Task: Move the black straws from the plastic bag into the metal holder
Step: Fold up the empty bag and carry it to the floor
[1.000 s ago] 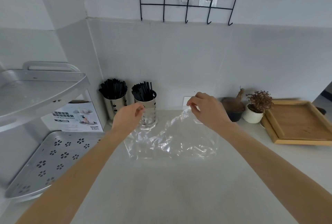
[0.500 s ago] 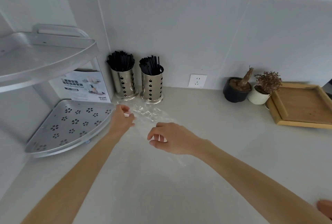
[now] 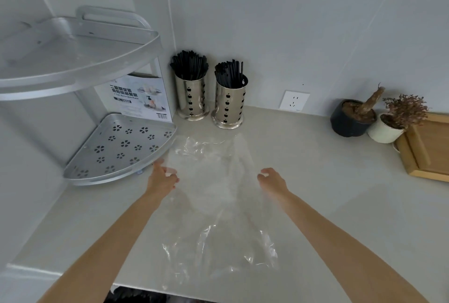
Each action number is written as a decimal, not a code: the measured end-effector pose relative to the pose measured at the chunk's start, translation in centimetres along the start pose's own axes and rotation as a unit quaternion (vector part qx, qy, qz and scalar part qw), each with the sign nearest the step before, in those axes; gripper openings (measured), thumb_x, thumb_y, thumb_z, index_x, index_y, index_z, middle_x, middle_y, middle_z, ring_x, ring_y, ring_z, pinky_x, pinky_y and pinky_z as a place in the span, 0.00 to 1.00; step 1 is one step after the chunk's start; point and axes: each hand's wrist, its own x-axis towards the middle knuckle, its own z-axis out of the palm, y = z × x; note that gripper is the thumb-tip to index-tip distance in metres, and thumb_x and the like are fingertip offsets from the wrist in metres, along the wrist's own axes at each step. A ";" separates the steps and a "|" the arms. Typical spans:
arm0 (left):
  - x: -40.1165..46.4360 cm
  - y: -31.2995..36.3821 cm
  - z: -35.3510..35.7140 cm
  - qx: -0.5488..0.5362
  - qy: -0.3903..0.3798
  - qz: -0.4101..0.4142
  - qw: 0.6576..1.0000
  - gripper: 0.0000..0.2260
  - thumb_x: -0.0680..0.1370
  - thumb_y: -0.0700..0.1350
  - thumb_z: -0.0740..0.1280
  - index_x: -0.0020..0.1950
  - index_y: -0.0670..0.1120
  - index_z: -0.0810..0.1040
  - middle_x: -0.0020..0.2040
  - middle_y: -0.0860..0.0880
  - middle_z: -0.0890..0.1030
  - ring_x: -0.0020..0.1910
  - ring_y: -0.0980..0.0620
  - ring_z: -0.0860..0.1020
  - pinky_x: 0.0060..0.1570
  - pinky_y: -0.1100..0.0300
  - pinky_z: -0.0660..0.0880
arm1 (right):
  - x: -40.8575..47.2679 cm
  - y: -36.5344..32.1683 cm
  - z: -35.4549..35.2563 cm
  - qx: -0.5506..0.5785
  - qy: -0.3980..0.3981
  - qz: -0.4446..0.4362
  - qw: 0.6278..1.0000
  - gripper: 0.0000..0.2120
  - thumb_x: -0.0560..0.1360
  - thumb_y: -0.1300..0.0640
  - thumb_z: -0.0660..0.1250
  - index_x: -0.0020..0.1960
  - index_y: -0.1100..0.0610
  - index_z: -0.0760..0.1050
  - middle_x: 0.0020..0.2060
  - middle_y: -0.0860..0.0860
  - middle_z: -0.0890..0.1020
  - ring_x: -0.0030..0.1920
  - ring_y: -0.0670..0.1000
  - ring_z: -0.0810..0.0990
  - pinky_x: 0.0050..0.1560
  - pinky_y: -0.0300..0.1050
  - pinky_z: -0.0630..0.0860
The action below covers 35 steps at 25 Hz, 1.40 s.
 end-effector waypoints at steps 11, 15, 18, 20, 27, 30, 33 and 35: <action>1.1 -2.3 0.8 -0.092 -0.005 -0.091 0.992 0.18 0.73 0.28 0.61 0.63 0.30 0.67 0.45 0.43 0.76 0.35 0.53 0.73 0.41 0.64 0.73 | 1.1 2.7 0.1 0.242 -0.045 0.122 0.961 0.11 0.75 0.61 0.63 0.33 0.57 0.73 0.29 0.52 0.74 0.20 0.44 0.67 0.29 0.37 0.65; 0.6 -2.2 0.6 -0.145 0.019 -0.060 0.987 0.15 0.72 0.24 0.58 0.58 0.30 0.72 0.36 0.45 0.74 0.34 0.54 0.76 0.31 0.75 0.75 | 1.0 3.0 -1.2 0.334 -0.030 0.103 0.936 0.05 0.75 0.63 0.64 0.41 0.59 0.76 0.32 0.52 0.77 0.24 0.44 0.71 0.32 0.34 0.71; -0.3 -1.2 0.2 -0.177 -0.017 -0.070 0.982 0.14 0.74 0.29 0.60 0.57 0.40 0.73 0.42 0.44 0.75 0.38 0.53 0.76 0.36 0.66 0.78 | 0.6 3.0 -2.0 0.384 -0.059 0.100 0.916 0.05 0.75 0.63 0.64 0.42 0.59 0.76 0.33 0.53 0.77 0.29 0.46 0.73 0.27 0.30 0.73; -1.2 -1.0 -0.1 -0.187 -0.074 -0.121 0.972 0.15 0.76 0.34 0.62 0.59 0.49 0.71 0.47 0.45 0.76 0.43 0.49 0.76 0.45 0.56 0.77 | 0.4 3.3 -2.3 0.404 -0.053 0.100 0.908 0.04 0.75 0.62 0.64 0.43 0.59 0.76 0.34 0.53 0.77 0.32 0.47 0.73 0.25 0.29 0.73; -2.0 -1.5 0.3 -0.179 -0.083 -0.119 0.973 0.19 0.75 0.33 0.61 0.65 0.39 0.66 0.42 0.46 0.77 0.40 0.51 0.76 0.42 0.58 0.74 | -0.4 3.7 -3.0 0.377 -0.135 0.102 0.911 0.07 0.75 0.55 0.65 0.51 0.57 0.74 0.43 0.52 0.79 0.41 0.49 0.79 0.39 0.38 0.76; -2.1 -1.0 -0.1 -0.167 -0.087 -0.091 0.978 0.12 0.75 0.33 0.62 0.57 0.42 0.72 0.42 0.47 0.77 0.41 0.53 0.76 0.42 0.59 0.74 | -0.6 4.0 -3.3 0.358 -0.160 0.075 0.917 0.10 0.74 0.61 0.65 0.56 0.58 0.74 0.43 0.52 0.80 0.43 0.50 0.80 0.41 0.39 0.77; -2.3 -0.5 -0.3 -0.149 -0.084 -0.056 0.984 0.08 0.75 0.33 0.62 0.42 0.45 0.73 0.42 0.46 0.77 0.40 0.53 0.77 0.38 0.62 0.78 | -0.7 3.9 -3.8 0.385 -0.130 0.023 0.913 0.13 0.74 0.69 0.62 0.56 0.58 0.75 0.41 0.52 0.81 0.41 0.48 0.79 0.37 0.33 0.77; -2.2 -0.1 -0.5 -0.160 -0.084 -0.028 0.983 0.10 0.75 0.33 0.62 0.38 0.46 0.71 0.41 0.46 0.77 0.39 0.53 0.77 0.34 0.67 0.79 | -0.7 3.4 -4.3 0.420 -0.129 0.001 0.898 0.13 0.74 0.68 0.62 0.51 0.53 0.77 0.40 0.50 0.80 0.39 0.45 0.81 0.37 0.32 0.75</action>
